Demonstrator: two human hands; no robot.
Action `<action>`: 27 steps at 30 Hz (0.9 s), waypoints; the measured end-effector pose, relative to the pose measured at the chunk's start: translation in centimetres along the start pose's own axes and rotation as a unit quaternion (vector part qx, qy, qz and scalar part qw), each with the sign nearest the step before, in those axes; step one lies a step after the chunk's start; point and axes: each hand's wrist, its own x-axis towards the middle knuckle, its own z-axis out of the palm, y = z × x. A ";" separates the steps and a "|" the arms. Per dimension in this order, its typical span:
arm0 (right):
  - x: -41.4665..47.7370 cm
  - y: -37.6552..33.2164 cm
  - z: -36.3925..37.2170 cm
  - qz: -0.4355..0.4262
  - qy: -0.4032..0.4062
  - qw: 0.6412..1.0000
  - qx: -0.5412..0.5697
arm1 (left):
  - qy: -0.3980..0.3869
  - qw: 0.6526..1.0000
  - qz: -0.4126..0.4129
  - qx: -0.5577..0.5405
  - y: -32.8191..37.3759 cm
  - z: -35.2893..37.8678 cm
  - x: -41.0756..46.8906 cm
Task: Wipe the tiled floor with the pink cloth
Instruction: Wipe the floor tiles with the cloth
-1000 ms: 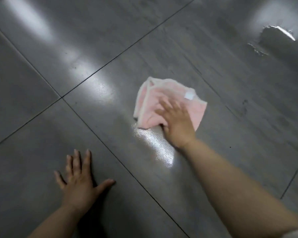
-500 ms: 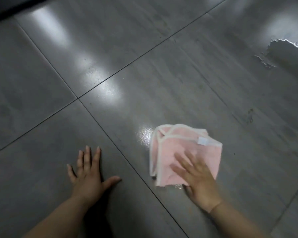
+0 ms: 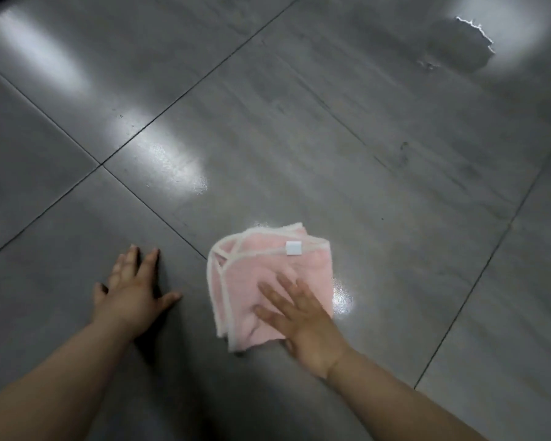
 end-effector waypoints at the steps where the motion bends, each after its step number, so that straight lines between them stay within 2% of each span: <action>1: -2.4 2.6 -0.6 0.012 -0.008 1.000 -0.003 | 0.008 1.000 0.014 0.020 -0.3 0.1 -0.5; 2: -5.2 5.3 -1.5 0.062 -0.004 0.998 -0.008 | 0.023 0.999 0.027 0.026 -0.4 0.6 -1.1; 4: -11.2 10.7 -3.5 0.232 0.024 0.972 -0.015 | 0.058 0.997 0.052 0.005 0.5 1.9 -2.4; 7: -16.0 13.6 -5.2 0.487 0.055 0.872 0.002 | 0.068 0.991 0.107 -0.041 4.3 4.1 -4.3; 8: -15.5 12.9 -4.8 0.549 0.074 0.833 0.011 | 0.057 0.989 0.129 -0.049 5.8 4.7 -4.7; 9: -14.5 11.8 -4.2 0.578 0.091 0.811 0.007 | 0.045 0.985 0.159 -0.052 7.3 5.4 -5.1; 10: -13.0 10.0 -3.6 0.568 0.100 0.817 -0.001 | 0.032 0.982 0.181 -0.051 8.7 6.1 -5.5; 11: -11.2 7.7 -2.8 0.523 0.098 0.847 -0.011 | 0.018 0.980 0.190 -0.048 9.9 6.6 -5.8; 14: -7.9 -0.5 0.1 0.284 0.064 0.957 -0.013 | -0.019 0.985 0.159 -0.057 11.7 6.8 -5.6; 17: -10.5 -2.3 0.6 0.114 0.019 0.993 -0.022 | -0.050 0.984 0.174 -0.002 11.2 6.2 -5.1; 18: -12.5 -0.9 0.4 0.097 0.021 0.994 -0.039 | -0.058 0.982 0.178 0.012 11.0 6.0 -5.1; 20: -17.6 2.3 -0.6 0.175 0.027 0.983 -0.053 | -0.059 0.981 0.182 0.045 10.8 5.9 -5.2; 23: -25.4 6.1 -2.6 0.391 0.058 0.917 -0.049 | -0.035 0.981 0.175 0.082 11.3 6.4 -5.5; 24: -26.7 6.8 -3.2 0.464 0.080 0.881 -0.037 | -0.027 0.981 0.173 0.086 11.5 6.7 -5.5; 27: -24.1 7.0 -3.4 0.667 0.098 0.739 0.006 | -0.021 0.982 0.166 0.092 11.5 7.2 -5.5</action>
